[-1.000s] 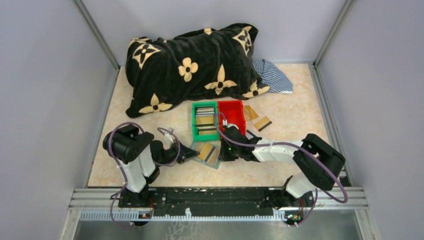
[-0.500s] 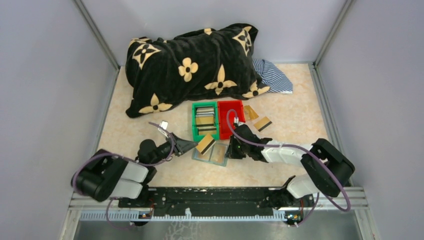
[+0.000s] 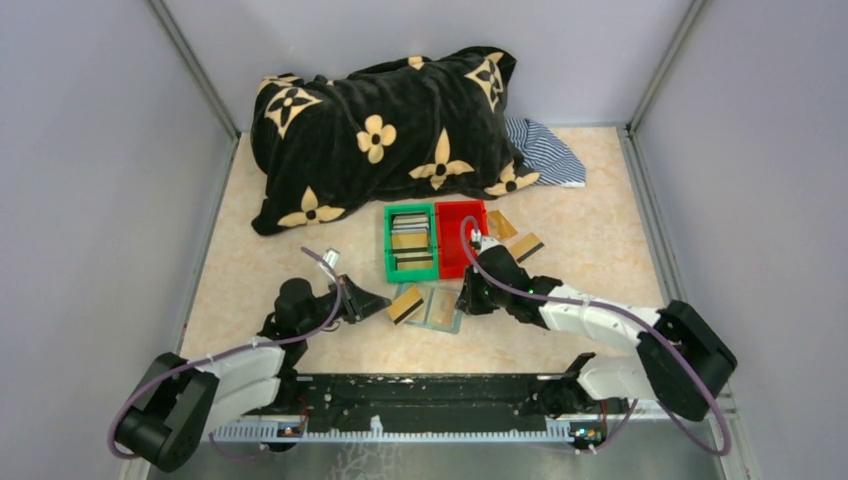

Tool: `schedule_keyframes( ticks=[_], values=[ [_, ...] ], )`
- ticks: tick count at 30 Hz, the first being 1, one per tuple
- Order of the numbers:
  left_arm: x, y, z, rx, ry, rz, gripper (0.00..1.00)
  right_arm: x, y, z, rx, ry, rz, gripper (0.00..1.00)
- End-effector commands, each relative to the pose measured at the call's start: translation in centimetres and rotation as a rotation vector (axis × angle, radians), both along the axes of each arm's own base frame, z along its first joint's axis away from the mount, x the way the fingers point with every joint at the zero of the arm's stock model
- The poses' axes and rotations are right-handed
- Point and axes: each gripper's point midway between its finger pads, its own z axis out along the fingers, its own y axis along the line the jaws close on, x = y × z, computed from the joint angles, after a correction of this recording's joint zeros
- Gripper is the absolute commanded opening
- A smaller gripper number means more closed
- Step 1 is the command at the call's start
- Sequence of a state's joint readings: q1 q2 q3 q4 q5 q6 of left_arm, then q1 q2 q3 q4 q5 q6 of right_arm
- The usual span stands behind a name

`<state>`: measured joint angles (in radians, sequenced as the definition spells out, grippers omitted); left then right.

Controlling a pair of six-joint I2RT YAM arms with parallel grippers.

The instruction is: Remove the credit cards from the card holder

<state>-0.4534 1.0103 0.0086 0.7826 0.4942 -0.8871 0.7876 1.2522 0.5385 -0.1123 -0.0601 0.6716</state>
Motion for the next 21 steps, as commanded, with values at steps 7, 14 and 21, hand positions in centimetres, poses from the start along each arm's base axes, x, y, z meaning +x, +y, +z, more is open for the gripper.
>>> schedule_keyframes(
  ticks=[7, 14, 21],
  values=[
    [-1.0, -2.3, 4.1, -0.006, -0.220, -0.255, 0.00, 2.4, 4.2, 10.2, 0.171, -0.329, 0.278, 0.59],
    [-1.8, -2.8, 5.5, -0.020, -0.357, -0.342, 0.00, 3.3, 5.8, 14.6, 0.126, -0.498, 0.499, 0.61],
    [-2.6, -3.5, 6.3, -0.045, -0.501, -0.450, 0.00, 4.0, 6.1, 16.0, 0.008, -0.541, 0.669, 0.60]
  ],
)
